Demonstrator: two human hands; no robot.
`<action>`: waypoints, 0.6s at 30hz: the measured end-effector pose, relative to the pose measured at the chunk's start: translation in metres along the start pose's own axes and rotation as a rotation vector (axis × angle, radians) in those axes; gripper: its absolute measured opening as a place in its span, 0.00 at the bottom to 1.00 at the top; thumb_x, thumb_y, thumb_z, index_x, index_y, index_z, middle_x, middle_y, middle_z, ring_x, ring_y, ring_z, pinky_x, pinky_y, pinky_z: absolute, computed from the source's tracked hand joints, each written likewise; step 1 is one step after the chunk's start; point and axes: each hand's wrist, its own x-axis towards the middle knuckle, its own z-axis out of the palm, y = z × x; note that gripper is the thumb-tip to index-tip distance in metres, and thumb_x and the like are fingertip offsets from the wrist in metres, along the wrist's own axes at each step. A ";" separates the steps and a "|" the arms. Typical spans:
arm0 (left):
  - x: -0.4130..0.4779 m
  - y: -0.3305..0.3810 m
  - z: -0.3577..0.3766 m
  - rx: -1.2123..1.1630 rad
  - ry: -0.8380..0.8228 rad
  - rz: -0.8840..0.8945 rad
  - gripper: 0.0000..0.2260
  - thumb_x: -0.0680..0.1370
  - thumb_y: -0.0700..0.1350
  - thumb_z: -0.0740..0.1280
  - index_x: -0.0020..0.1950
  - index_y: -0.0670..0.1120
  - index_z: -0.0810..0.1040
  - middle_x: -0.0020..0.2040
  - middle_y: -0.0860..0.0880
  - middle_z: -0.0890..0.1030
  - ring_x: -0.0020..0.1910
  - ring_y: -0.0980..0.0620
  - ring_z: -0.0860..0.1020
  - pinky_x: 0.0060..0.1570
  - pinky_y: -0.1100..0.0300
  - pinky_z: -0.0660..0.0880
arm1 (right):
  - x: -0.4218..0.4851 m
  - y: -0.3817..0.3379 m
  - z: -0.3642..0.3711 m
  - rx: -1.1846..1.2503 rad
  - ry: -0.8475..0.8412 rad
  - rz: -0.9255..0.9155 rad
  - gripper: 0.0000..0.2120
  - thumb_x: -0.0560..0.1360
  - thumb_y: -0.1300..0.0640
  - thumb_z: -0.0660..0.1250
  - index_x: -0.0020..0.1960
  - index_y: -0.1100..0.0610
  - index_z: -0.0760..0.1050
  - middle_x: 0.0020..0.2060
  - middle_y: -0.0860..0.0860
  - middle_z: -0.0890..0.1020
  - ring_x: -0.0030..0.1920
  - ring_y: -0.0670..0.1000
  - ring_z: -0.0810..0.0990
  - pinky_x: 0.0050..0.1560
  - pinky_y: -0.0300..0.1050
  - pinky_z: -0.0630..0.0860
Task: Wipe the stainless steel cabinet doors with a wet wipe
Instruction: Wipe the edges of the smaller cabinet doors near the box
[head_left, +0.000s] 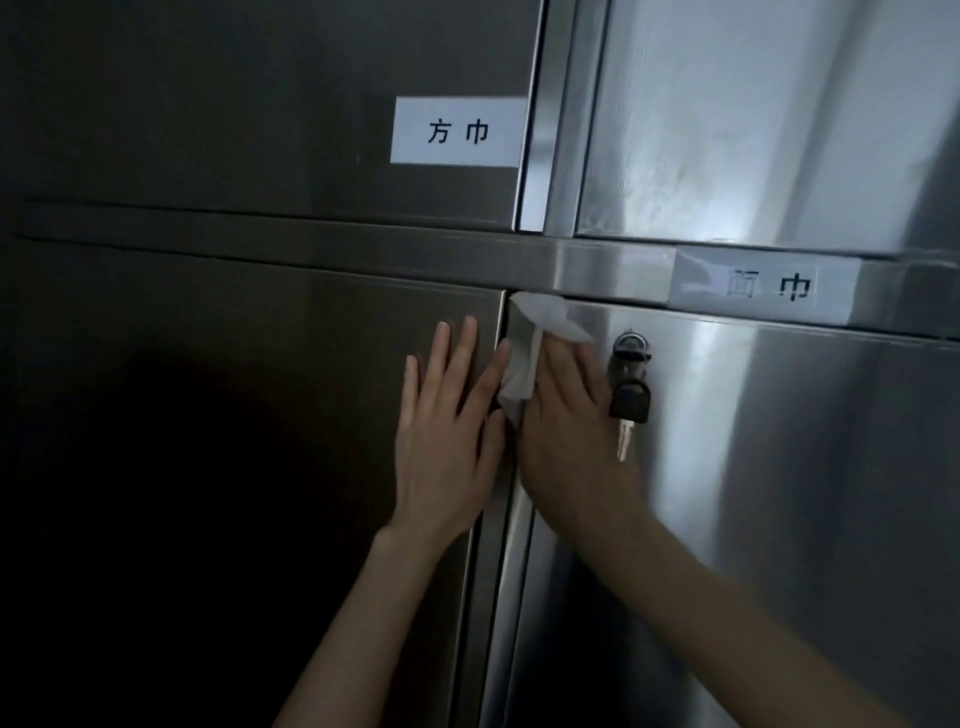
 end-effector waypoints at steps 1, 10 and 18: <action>-0.001 -0.001 0.000 0.004 0.004 0.008 0.22 0.82 0.48 0.52 0.77 0.47 0.63 0.79 0.43 0.57 0.79 0.45 0.49 0.76 0.46 0.45 | -0.007 0.001 0.004 -0.083 -0.060 -0.048 0.25 0.81 0.58 0.42 0.76 0.64 0.43 0.75 0.61 0.49 0.76 0.59 0.44 0.74 0.52 0.52; 0.000 -0.011 -0.003 0.083 0.012 0.059 0.23 0.82 0.50 0.49 0.77 0.50 0.60 0.79 0.48 0.56 0.79 0.48 0.51 0.75 0.45 0.49 | -0.018 -0.002 -0.002 -0.308 0.031 -0.126 0.19 0.72 0.58 0.64 0.59 0.66 0.77 0.62 0.65 0.75 0.67 0.62 0.70 0.69 0.57 0.64; -0.004 -0.014 0.004 0.123 0.055 0.098 0.23 0.81 0.51 0.47 0.77 0.53 0.54 0.79 0.49 0.53 0.79 0.48 0.49 0.75 0.47 0.46 | 0.005 0.003 0.002 -0.084 0.151 0.055 0.27 0.82 0.54 0.49 0.76 0.62 0.45 0.76 0.53 0.49 0.76 0.51 0.45 0.74 0.43 0.53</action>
